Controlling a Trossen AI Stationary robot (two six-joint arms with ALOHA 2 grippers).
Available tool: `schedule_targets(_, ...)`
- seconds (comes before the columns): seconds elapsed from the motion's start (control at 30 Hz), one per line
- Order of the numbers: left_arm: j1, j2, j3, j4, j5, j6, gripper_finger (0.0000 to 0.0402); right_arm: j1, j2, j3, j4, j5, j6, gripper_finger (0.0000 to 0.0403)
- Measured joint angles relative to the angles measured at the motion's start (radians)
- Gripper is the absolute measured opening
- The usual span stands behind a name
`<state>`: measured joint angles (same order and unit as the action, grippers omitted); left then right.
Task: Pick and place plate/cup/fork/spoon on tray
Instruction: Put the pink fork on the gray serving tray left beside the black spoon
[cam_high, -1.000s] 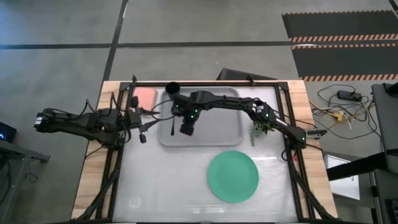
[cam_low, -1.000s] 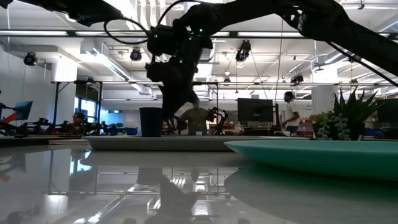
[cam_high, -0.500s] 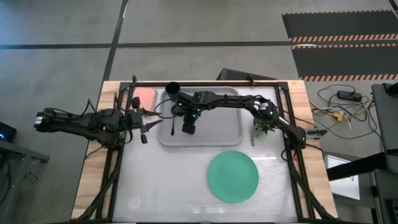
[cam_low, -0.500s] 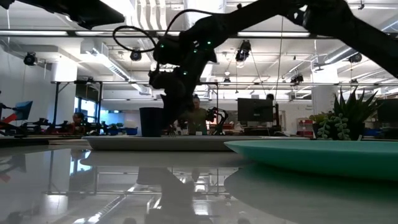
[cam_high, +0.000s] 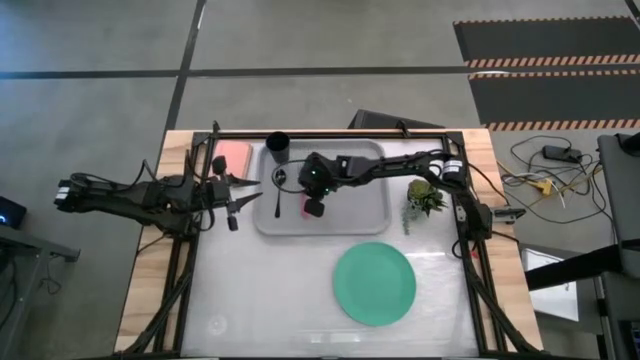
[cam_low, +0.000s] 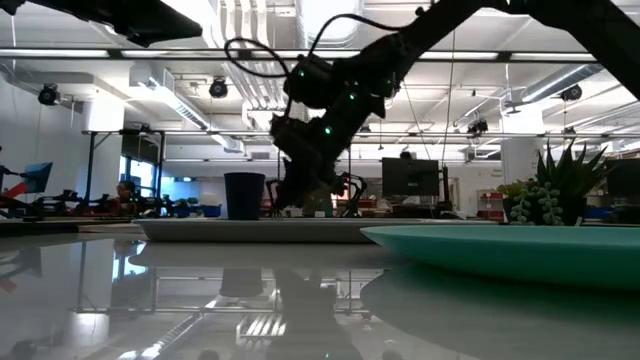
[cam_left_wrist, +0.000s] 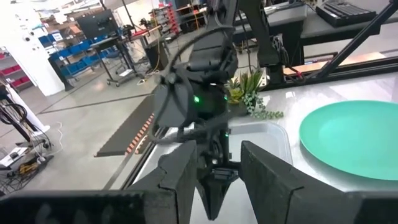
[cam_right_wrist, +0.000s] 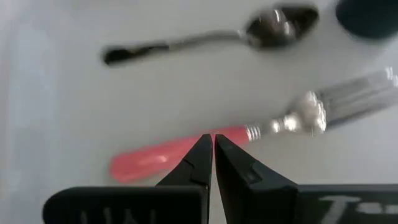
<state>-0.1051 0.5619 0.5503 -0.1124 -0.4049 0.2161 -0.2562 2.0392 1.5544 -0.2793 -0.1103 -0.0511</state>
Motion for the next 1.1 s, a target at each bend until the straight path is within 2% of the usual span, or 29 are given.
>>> schedule_targets(0.17,0.000,0.002,0.000,-0.001,0.000,0.000,0.0109,-0.008,0.016,-0.032,0.022,0.085,0.047,0.0008)
schedule_targets(0.77,-0.001,0.005,0.001,-0.001,0.000,0.007,0.0109,-0.003,0.057,-0.033,0.041,0.077,0.064,0.0008)
schedule_targets(1.1,0.000,0.005,0.001,-0.001,0.000,0.007,0.0109,-0.003,0.057,-0.033,0.114,0.057,0.078,0.0008)
